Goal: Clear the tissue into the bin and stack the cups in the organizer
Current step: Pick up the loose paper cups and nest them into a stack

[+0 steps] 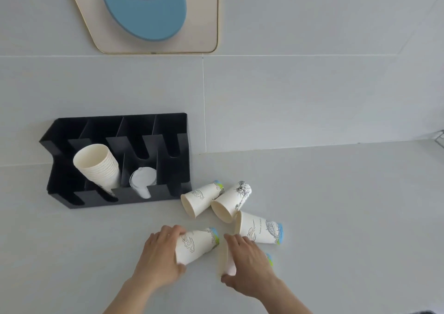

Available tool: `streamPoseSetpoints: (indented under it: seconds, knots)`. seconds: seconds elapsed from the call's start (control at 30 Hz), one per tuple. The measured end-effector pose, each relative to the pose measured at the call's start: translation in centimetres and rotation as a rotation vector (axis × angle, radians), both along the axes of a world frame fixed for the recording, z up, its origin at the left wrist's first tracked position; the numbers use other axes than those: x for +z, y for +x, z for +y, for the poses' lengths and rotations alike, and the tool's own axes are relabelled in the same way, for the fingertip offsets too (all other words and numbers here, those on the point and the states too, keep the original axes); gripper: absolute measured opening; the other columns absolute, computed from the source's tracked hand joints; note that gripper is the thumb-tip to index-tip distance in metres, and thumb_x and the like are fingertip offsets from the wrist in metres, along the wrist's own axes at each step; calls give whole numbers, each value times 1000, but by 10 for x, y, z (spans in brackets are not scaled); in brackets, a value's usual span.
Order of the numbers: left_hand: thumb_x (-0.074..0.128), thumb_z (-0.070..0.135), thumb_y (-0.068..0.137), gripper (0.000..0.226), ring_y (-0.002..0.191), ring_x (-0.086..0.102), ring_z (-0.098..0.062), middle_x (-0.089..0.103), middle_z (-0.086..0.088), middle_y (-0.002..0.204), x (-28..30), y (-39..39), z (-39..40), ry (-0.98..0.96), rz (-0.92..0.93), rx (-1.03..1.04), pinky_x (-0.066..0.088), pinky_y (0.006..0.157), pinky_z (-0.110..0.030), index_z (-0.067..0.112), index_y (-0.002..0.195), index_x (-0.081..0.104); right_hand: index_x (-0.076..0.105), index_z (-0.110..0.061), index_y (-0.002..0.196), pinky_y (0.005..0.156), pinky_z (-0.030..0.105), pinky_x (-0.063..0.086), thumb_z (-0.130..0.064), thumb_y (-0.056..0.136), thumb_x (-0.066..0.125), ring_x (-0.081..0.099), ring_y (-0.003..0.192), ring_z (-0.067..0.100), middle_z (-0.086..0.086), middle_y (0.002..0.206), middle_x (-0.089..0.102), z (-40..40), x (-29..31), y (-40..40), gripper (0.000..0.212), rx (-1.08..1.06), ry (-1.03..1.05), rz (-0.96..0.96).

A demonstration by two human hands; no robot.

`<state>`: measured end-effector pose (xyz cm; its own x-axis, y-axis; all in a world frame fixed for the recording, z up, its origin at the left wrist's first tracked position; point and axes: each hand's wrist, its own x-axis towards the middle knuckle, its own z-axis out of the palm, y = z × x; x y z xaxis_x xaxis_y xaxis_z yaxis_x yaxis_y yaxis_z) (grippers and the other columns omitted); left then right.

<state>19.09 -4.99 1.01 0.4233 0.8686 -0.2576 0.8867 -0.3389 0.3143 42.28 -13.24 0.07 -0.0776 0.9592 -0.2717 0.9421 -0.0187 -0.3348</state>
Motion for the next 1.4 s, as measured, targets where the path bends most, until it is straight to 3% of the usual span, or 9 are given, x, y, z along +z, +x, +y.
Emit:
streamPoseSetpoints:
  seconds: [0.23, 0.47, 0.63, 0.73, 0.9, 1.03, 1.17, 1.3, 1.4]
  knots:
    - [71, 32, 69, 88, 124, 38, -13, 34, 14, 136, 24, -10, 7, 41, -180, 32, 46, 99, -28, 32, 146, 29, 38, -40, 139, 84, 24, 41, -69, 63, 74, 47, 110, 4, -29, 116, 49, 22, 71, 12, 89, -223, 244, 427]
    - [72, 34, 65, 93, 132, 29, -10, 26, 18, 143, 6, 13, -13, -5, -309, -26, 26, 111, -22, 33, 147, 28, 38, -29, 147, 100, 26, 46, -45, 69, 88, 52, 126, 10, -16, 135, 53, 38, 120, -3, 95, -195, 436, 670]
    - [72, 53, 66, 86, 125, 33, -6, 29, 20, 136, 2, 24, -16, -13, -409, 36, 37, 110, -25, 35, 142, 38, 39, -27, 148, 97, 40, 53, -55, 70, 80, 55, 123, 14, -13, 131, 55, 34, 121, -10, 92, -172, 436, 712]
    - [74, 55, 61, 91, 110, 30, -2, 34, 27, 121, -5, 33, -23, -31, -417, 75, 36, 96, -21, 37, 139, 31, 40, -31, 147, 97, 45, 53, -49, 70, 81, 55, 125, 17, -13, 132, 56, 27, 113, -3, 89, -209, 447, 724]
    - [84, 49, 51, 112, 109, 30, 9, 25, 48, 123, -10, 31, -30, -27, -531, 177, 39, 94, -22, 49, 140, 17, 44, -31, 145, 97, 43, 53, -39, 69, 84, 58, 124, 17, -16, 133, 57, 18, 102, -6, 86, -218, 413, 734]
    - [91, 46, 47, 121, 117, 50, 12, 37, 41, 137, -8, 32, -27, -24, -602, 217, 52, 85, -21, 56, 143, 18, 39, -30, 148, 99, 35, 50, -41, 71, 85, 54, 124, 10, -15, 132, 55, 18, 85, -17, 90, -150, 339, 655]
    - [91, 49, 51, 117, 119, 53, 11, 41, 36, 143, -13, 28, -29, -49, -680, 290, 54, 80, -18, 61, 142, 18, 29, -25, 155, 105, 23, 43, -57, 75, 81, 41, 135, 0, -19, 148, 39, 20, 66, -26, 102, -17, 292, 539]
    - [88, 50, 50, 115, 113, 51, 17, 39, 51, 130, -17, 21, -34, -43, -672, 313, 48, 81, -13, 72, 133, 10, 27, -24, 158, 109, 25, 42, -62, 82, 72, 40, 140, 4, -18, 155, 34, 19, 43, -28, 96, 52, 241, 466]
    - [86, 45, 50, 110, 116, 54, 11, 43, 46, 133, -20, 18, -37, -52, -686, 306, 49, 87, -16, 69, 132, 17, 27, -24, 159, 108, 31, 44, -56, 85, 70, 41, 142, 8, -15, 159, 34, 18, 31, -29, 91, 34, 213, 409]
